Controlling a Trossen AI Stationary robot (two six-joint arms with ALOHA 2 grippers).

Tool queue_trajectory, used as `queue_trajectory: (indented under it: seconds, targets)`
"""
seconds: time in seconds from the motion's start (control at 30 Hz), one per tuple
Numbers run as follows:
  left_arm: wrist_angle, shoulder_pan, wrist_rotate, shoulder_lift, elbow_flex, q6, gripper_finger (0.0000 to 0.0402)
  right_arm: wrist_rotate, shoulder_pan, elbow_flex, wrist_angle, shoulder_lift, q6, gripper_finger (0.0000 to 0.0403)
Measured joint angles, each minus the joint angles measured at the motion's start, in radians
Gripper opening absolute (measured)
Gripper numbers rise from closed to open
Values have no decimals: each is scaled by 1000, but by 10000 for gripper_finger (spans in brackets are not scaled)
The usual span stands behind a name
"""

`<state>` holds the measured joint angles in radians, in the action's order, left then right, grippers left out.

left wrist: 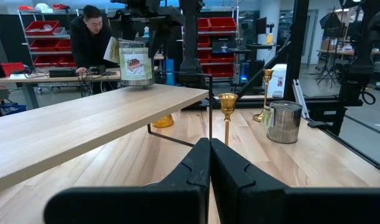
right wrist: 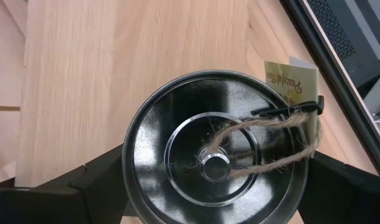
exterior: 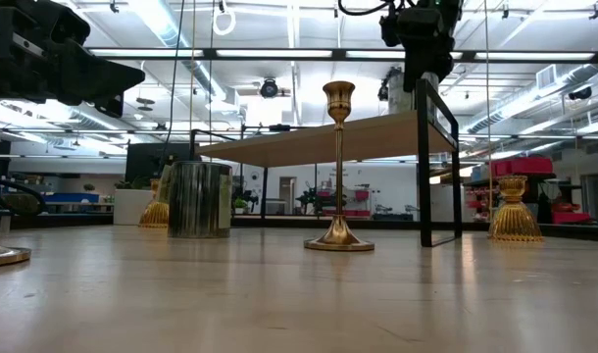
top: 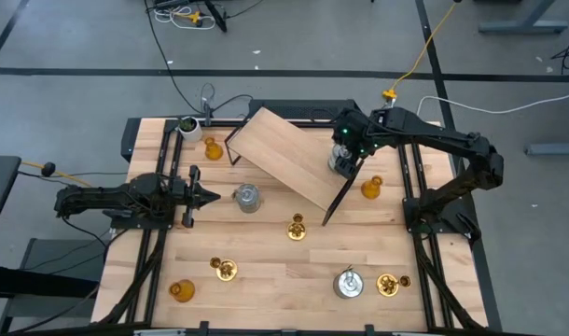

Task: Pick & Place candle stick holders
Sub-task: Put the top right scented candle on the shelf

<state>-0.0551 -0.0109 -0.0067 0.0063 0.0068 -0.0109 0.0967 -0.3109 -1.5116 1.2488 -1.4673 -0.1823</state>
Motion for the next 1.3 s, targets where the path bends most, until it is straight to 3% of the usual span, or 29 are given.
queue_trajectory:
  seconds: [0.53, 1.3]
  targets:
    - [0, 0, 0, 0, 0, 0, 12, 1, 39, 1, 19, 0, -98, 359]
    - [0, 0, 0, 0, 0, 0, 12, 27, 40, 2, 38, -18, -97, 360]
